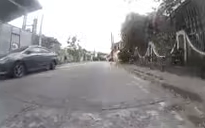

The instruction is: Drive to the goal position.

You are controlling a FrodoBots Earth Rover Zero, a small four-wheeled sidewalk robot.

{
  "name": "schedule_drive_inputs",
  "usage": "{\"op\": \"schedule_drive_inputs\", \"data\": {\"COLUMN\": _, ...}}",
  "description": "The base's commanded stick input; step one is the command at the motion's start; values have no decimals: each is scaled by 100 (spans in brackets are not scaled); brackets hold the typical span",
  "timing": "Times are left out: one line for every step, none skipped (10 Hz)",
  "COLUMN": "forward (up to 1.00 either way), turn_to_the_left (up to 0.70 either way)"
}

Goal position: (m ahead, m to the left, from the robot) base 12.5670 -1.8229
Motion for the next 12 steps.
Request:
{"op": "schedule_drive_inputs", "data": {"forward": 67, "turn_to_the_left": 0}}
{"op": "schedule_drive_inputs", "data": {"forward": 67, "turn_to_the_left": 0}}
{"op": "schedule_drive_inputs", "data": {"forward": 67, "turn_to_the_left": 0}}
{"op": "schedule_drive_inputs", "data": {"forward": 67, "turn_to_the_left": 0}}
{"op": "schedule_drive_inputs", "data": {"forward": 67, "turn_to_the_left": 0}}
{"op": "schedule_drive_inputs", "data": {"forward": 67, "turn_to_the_left": 0}}
{"op": "schedule_drive_inputs", "data": {"forward": 67, "turn_to_the_left": 0}}
{"op": "schedule_drive_inputs", "data": {"forward": 67, "turn_to_the_left": 0}}
{"op": "schedule_drive_inputs", "data": {"forward": 67, "turn_to_the_left": 0}}
{"op": "schedule_drive_inputs", "data": {"forward": 67, "turn_to_the_left": 0}}
{"op": "schedule_drive_inputs", "data": {"forward": 67, "turn_to_the_left": 0}}
{"op": "schedule_drive_inputs", "data": {"forward": 67, "turn_to_the_left": 0}}
